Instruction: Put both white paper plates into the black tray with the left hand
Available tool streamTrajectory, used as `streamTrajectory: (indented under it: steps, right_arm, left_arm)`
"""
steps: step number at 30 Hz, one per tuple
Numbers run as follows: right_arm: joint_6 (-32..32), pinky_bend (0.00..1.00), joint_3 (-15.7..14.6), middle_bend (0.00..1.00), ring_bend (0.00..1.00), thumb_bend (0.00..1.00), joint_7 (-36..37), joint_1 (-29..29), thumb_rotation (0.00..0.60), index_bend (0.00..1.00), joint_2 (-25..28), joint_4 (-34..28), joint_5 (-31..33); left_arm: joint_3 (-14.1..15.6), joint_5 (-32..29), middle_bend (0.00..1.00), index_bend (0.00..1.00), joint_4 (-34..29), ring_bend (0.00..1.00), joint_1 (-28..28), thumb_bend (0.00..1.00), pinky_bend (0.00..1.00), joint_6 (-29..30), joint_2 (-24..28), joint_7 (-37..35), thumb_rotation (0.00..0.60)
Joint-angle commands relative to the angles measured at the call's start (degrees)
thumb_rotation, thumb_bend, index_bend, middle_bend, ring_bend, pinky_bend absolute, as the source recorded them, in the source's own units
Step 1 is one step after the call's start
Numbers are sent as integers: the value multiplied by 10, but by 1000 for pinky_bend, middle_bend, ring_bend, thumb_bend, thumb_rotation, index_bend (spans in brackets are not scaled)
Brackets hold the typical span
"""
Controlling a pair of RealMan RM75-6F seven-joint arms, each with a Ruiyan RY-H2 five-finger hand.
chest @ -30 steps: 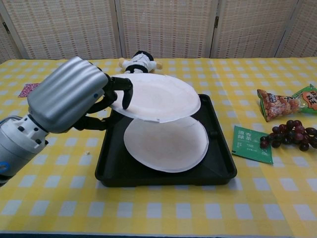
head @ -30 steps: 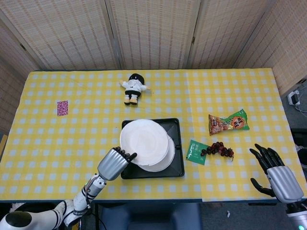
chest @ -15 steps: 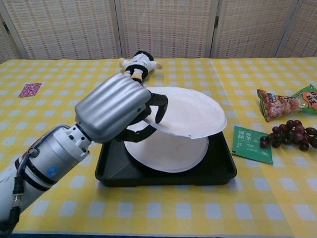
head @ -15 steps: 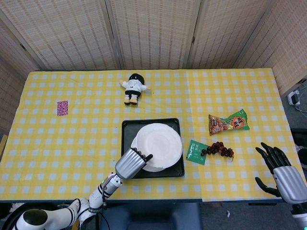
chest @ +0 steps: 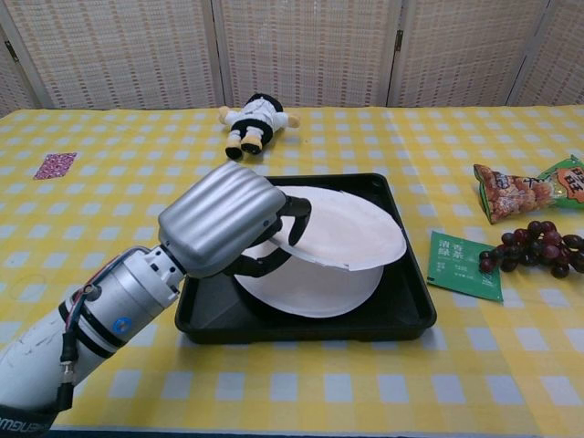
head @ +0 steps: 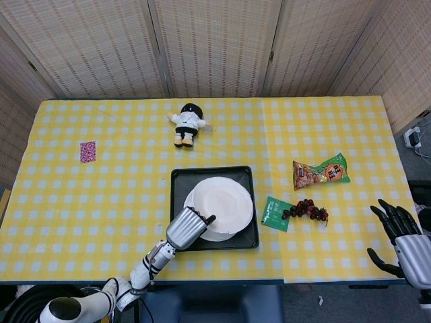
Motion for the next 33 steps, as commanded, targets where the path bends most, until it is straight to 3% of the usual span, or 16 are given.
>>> streamTrajectory:
  steps: [1,8,15,21,33]
  right_arm:
    - [-2,0,-1,0,0,365,0,0,600,0,0,0,-1]
    - [1,0,0,0,0,365,-1,-2,600,0,0,0,-2]
    - [2,0,1,0,0,365,0,-2,600,0,0,0,-2]
    - [4,0,1,0,0,365,0,-3,600,0,-1,1,-6]
    - [-3,0,-3,0,0,365,-11,1,600,0,-6,-1,-19]
  left_arm:
    - [7,0,1000,626,12,1000,4,546,1000,-1,-7,-4,600]
    - [12,-6,1000,589,22,1000,10,549,1000,-5,-13,-12,600]
    - [11,-13,1000,317,0,1000,16,337,1000,-6,-7,-3,600]
    - [14,-22,1000,244,-73,1000,27,203,1000,-23,25,42,600]
    - [24,-17,1000,238,-293,1000,68,189,1000,1,155,162,600]
